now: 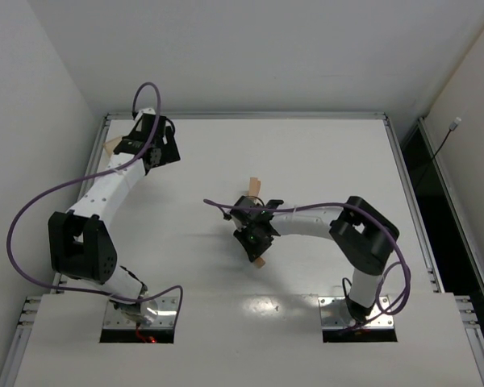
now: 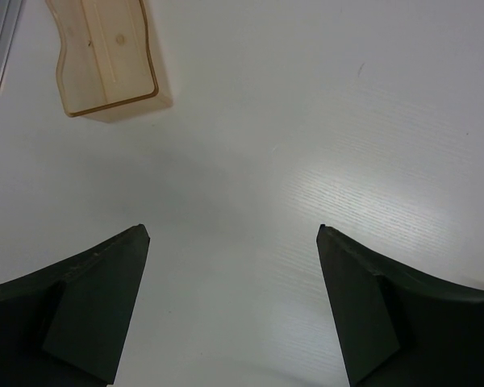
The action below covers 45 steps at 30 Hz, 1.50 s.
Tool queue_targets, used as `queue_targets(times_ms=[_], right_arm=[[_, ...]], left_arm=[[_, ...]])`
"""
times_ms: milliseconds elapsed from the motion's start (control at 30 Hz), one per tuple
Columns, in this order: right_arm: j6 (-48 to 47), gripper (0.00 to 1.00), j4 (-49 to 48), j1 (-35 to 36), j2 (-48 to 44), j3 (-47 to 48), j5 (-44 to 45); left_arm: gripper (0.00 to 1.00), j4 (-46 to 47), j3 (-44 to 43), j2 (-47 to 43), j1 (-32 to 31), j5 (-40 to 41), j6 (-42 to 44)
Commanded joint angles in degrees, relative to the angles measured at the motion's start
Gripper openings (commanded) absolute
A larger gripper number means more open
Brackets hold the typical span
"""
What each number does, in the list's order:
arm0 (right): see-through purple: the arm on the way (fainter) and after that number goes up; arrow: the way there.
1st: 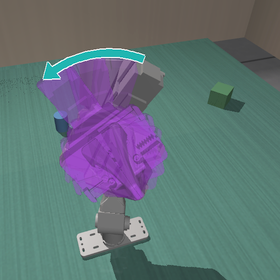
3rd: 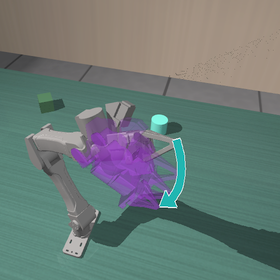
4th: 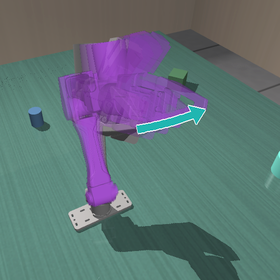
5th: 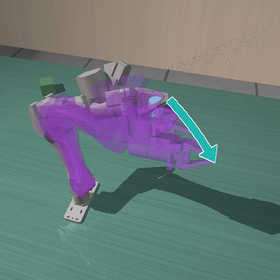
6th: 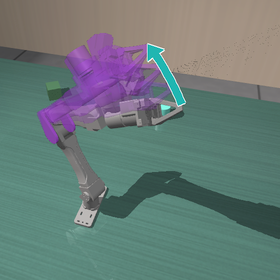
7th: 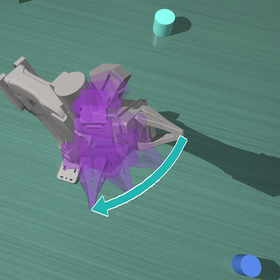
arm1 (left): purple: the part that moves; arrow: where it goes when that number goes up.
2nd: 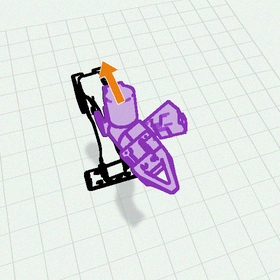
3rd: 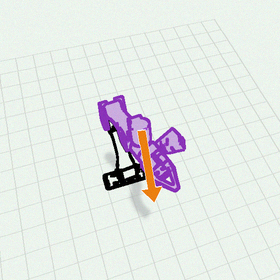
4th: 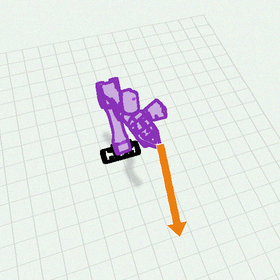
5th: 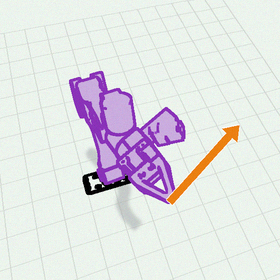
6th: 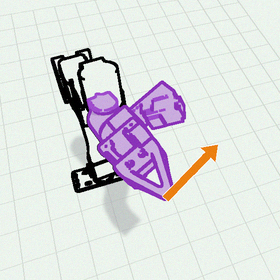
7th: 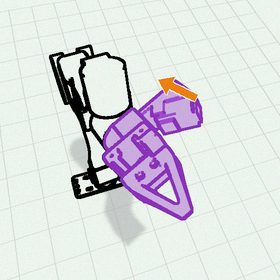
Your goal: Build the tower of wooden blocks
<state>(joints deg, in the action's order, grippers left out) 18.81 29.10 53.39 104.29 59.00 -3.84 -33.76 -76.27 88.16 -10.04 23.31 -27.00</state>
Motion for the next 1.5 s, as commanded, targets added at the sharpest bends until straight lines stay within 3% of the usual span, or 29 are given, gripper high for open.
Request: queue_targets(times_ms=[0,33,167,433,600,833,1200,1467], right_arm=[[0.62,0.05,0.34,-0.12,-1.28,1.82,3.30],[0.62,0.00,0.34,-0.12,-2.76,1.82,3.31],[1.85,0.00,2.18,0.66,-7.69,5.59,4.70],[11.95,0.00,11.93,4.71,-7.09,24.39,14.37],[16.87,0.00,17.38,-0.28,-2.70,36.94,20.95],[20.39,0.00,18.01,-8.03,6.88,48.74,25.28],[22.06,0.00,16.78,-12.34,9.97,47.09,25.28],[23.73,0.00,15.55,-14.71,10.49,41.55,17.11]], left_arm=[[0.83,1.24,-1.07,0.08,0.64,-0.37,0.29],[0.83,1.24,-1.07,0.08,0.64,-0.37,0.29],[0.83,1.24,-0.37,-0.53,0.64,-0.37,-0.24],[0.79,1.85,1.47,-1.76,0.64,-0.37,-1.38],[0.78,1.85,0.95,-1.24,0.64,0.16,-1.38],[0.77,1.85,0.42,-0.71,0.64,0.16,-1.38],[0.76,2.38,0.42,0.87,0.64,-0.37,-1.38],[0.76,2.38,-0.11,0.87,0.64,-0.37,-1.38]])
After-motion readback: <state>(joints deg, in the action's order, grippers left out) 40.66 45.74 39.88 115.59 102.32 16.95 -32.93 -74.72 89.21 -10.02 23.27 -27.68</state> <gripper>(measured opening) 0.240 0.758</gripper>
